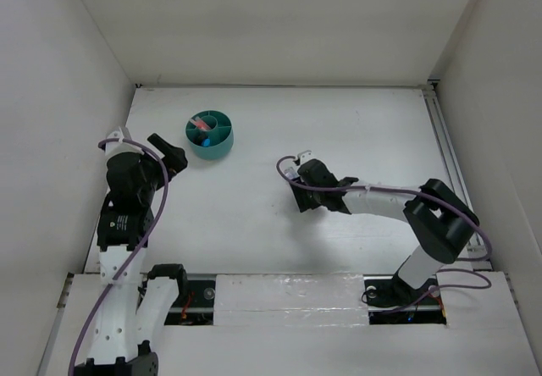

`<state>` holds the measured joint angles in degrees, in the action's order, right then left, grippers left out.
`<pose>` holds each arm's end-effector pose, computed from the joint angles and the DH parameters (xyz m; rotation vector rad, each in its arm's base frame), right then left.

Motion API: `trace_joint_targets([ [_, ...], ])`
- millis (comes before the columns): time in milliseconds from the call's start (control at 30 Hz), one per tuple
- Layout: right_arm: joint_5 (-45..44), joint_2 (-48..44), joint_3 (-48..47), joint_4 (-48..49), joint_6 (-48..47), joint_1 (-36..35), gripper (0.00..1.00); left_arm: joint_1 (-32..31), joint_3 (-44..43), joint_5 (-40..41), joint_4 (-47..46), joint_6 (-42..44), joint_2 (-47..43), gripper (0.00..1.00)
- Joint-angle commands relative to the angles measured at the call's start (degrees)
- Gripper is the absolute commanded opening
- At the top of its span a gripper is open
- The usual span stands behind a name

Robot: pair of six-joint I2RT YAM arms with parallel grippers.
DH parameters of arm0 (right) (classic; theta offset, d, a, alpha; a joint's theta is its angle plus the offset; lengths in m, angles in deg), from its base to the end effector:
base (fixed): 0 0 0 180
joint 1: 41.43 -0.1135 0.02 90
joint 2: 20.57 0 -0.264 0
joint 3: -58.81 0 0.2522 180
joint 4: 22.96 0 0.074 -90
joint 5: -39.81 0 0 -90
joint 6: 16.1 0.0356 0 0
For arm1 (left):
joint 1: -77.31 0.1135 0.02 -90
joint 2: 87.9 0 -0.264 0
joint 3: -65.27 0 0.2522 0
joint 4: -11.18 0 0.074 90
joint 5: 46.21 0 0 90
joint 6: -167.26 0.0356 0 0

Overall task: Sort the stationery into containers
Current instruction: Pick up the stationery from the center of the board.

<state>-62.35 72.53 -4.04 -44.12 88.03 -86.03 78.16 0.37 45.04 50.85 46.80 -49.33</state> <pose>0.2331 0.2193 0.1650 -0.5553 2.3862 0.1930 0.1462 0.0029 0.3647 -0.5054 1.7455 -0.3479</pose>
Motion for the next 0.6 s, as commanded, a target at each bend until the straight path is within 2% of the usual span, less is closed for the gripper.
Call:
trace_joint_targets([
  [0, 0.6, 1.6, -0.7, 3.6, -0.1, 0.5, 0.63, -0.1, 0.1, -1.1, -2.5, 0.9, 0.3, 1.00],
  [567, 1.8, 4.5, -3.0, 5.0, -3.3, 1.0, 0.57, -0.1, 0.1, -2.8, -3.1, 1.5, 0.8, 1.00],
])
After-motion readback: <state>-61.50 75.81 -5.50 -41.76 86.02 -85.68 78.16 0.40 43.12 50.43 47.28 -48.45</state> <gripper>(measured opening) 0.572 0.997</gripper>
